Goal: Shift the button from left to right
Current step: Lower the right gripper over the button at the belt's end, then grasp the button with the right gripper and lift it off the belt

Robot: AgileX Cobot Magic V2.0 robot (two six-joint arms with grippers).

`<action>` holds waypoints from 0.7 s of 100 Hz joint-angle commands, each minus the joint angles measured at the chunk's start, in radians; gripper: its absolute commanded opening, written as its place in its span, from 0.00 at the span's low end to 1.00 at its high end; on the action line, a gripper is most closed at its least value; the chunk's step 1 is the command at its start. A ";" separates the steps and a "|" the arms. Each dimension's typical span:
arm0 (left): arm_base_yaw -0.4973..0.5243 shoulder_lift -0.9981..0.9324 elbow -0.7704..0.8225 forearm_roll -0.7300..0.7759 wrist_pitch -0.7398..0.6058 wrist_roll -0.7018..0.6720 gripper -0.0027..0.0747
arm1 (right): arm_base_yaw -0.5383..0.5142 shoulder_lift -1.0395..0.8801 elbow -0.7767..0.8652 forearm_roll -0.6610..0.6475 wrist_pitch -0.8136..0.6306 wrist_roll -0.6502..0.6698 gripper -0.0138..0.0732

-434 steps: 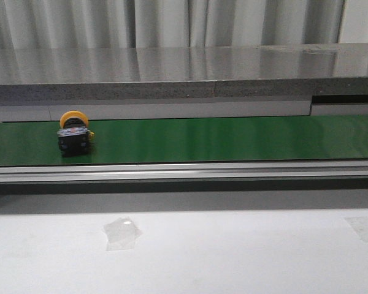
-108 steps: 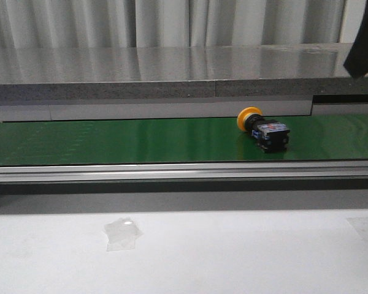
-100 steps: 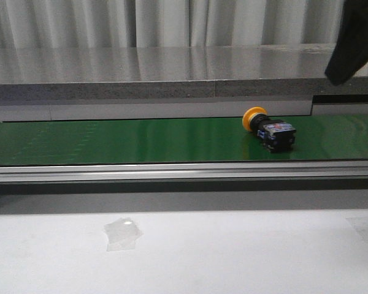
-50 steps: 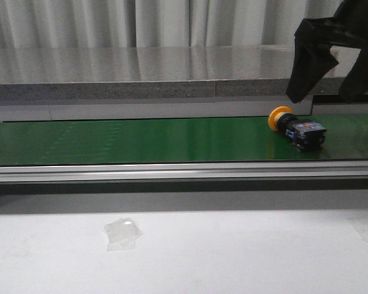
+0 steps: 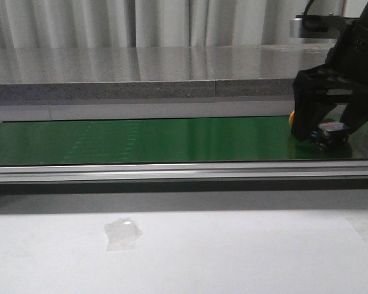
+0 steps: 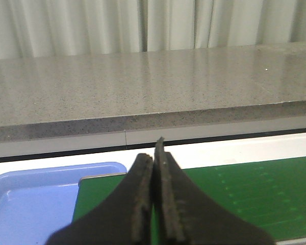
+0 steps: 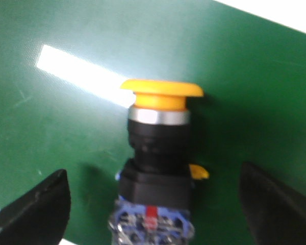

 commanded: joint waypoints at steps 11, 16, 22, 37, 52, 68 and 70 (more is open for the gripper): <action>-0.006 0.005 -0.026 -0.008 -0.082 -0.002 0.01 | -0.002 -0.031 -0.035 0.001 0.006 -0.011 0.69; -0.006 0.005 -0.026 -0.008 -0.082 -0.002 0.01 | -0.002 -0.031 -0.042 0.001 0.027 -0.011 0.57; -0.006 0.005 -0.026 -0.008 -0.082 -0.002 0.01 | -0.002 -0.031 -0.057 0.001 0.059 -0.011 0.46; -0.006 0.005 -0.026 -0.008 -0.082 -0.002 0.01 | -0.005 -0.032 -0.136 -0.002 0.168 -0.010 0.43; -0.006 0.005 -0.026 -0.008 -0.082 -0.002 0.01 | -0.025 -0.046 -0.238 -0.034 0.223 0.004 0.43; -0.006 0.005 -0.026 -0.008 -0.082 -0.002 0.01 | -0.102 -0.062 -0.334 -0.065 0.245 0.005 0.43; -0.006 0.005 -0.026 -0.008 -0.082 -0.002 0.01 | -0.112 -0.062 -0.343 -0.068 0.246 0.005 0.43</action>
